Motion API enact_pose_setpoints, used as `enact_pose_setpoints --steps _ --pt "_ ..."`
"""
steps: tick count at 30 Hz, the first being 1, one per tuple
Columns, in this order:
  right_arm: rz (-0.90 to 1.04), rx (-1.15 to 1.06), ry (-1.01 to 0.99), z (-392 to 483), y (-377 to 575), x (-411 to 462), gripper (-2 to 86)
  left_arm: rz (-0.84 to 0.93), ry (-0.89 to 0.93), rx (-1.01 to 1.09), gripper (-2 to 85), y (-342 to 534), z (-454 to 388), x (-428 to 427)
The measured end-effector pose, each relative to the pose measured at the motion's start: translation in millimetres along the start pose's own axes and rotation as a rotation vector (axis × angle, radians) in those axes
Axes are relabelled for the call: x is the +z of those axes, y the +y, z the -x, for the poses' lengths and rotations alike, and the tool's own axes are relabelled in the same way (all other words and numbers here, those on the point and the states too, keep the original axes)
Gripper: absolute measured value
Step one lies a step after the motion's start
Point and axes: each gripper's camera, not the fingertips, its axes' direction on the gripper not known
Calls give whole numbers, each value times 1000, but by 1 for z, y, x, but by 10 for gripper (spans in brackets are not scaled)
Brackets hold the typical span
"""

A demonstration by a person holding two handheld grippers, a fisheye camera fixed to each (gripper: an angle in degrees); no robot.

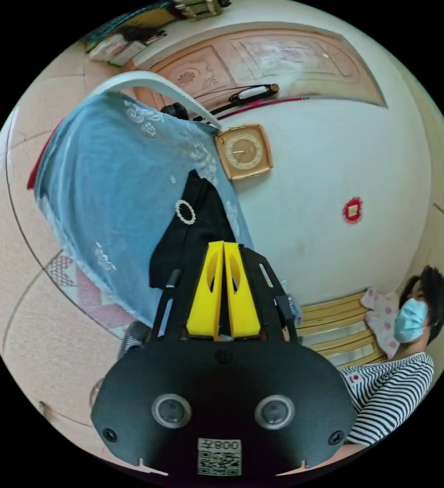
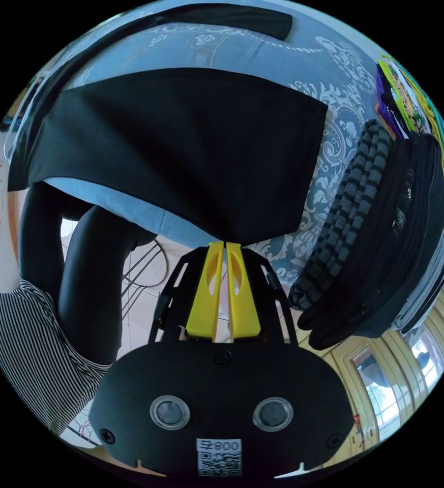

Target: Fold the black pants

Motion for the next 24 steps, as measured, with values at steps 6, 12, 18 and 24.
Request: enact_pose_setpoints --steps 6,12,18,24 --pt "24 45 -40 -20 0 34 6 110 -182 93 72 -64 -12 23" --pt "51 59 -75 -42 2 54 5 272 -377 236 92 -168 -39 148" --pt "30 107 -81 -62 13 69 3 329 -632 231 95 -248 -33 241" --pt "-132 284 -107 -114 32 57 6 320 -588 220 79 -272 -13 274"
